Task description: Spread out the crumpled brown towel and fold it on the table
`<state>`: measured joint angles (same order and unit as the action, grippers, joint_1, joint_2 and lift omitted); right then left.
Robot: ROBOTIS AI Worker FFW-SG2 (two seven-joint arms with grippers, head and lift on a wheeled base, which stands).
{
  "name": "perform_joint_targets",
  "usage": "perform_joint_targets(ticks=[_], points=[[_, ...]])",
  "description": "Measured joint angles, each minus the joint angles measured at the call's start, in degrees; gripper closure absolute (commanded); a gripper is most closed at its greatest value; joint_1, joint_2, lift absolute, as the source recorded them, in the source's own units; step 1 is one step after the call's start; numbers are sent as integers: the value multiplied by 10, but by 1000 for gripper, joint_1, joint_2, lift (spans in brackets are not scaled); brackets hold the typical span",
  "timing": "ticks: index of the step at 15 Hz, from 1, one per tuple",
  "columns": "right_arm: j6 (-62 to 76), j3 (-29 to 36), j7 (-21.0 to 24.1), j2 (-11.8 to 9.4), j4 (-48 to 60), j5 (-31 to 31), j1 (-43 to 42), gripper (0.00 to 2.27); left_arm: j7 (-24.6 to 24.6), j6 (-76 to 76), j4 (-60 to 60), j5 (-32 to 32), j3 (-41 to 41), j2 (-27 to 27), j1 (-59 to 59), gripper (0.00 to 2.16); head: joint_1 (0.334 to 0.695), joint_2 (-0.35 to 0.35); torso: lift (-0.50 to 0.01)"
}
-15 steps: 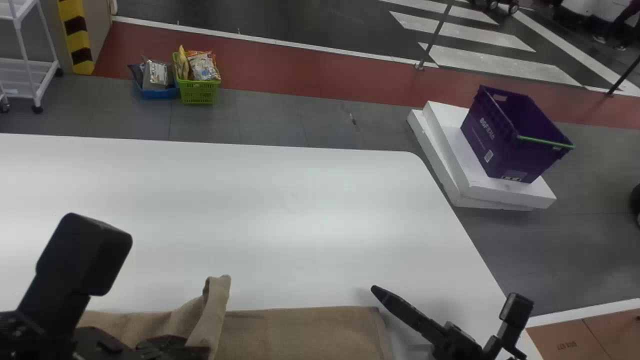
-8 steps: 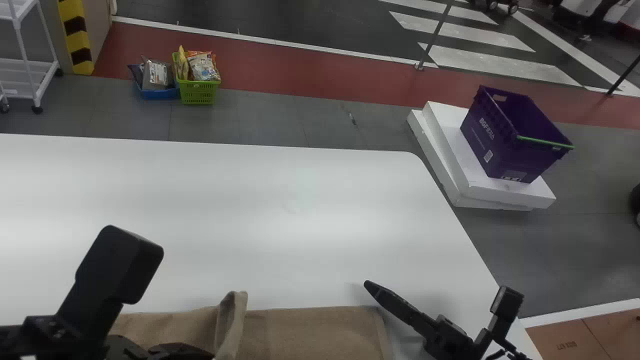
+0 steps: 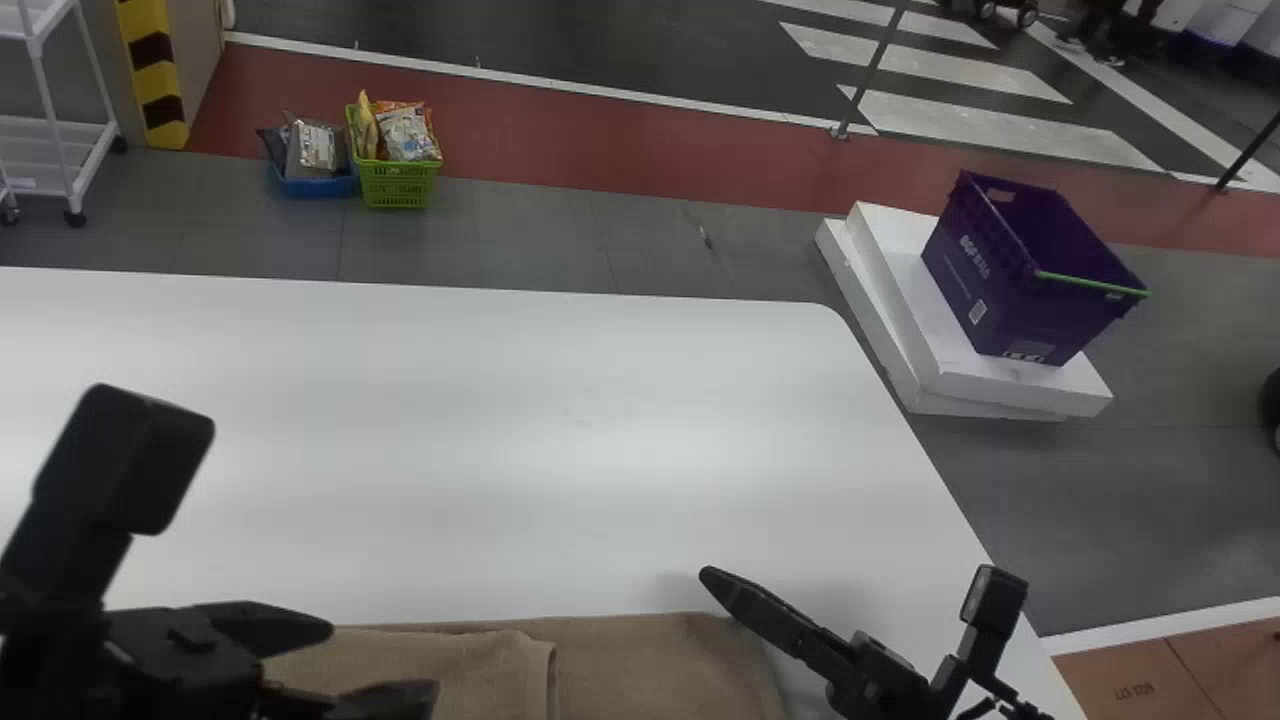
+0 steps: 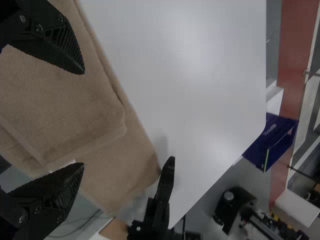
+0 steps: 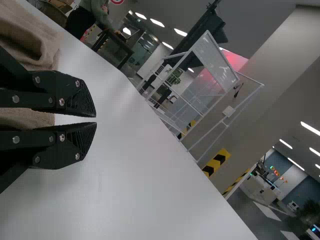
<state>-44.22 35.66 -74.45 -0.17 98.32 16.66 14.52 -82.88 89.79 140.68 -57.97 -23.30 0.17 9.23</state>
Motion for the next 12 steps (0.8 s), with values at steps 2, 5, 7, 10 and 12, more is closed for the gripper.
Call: perform_joint_targets(ticks=[2,5,7,10,12], points=[[-49,3,5,1,56,2,13,53,23,0,38,16,49,0,0,63,695,-336,-127],[-151,0,57,2,143,1,21,134,70,0,87,131,199,0,0,63,695,-196,-127],[-289,-6,105,2,234,-6,30,147,108,0,96,264,329,0,0,63,695,-115,-127],[-435,-15,151,2,341,-8,27,147,109,0,96,327,414,0,-1,66,695,5,-127],[-448,-21,177,2,399,-8,2,144,108,0,91,344,448,0,-4,66,695,32,-127]])
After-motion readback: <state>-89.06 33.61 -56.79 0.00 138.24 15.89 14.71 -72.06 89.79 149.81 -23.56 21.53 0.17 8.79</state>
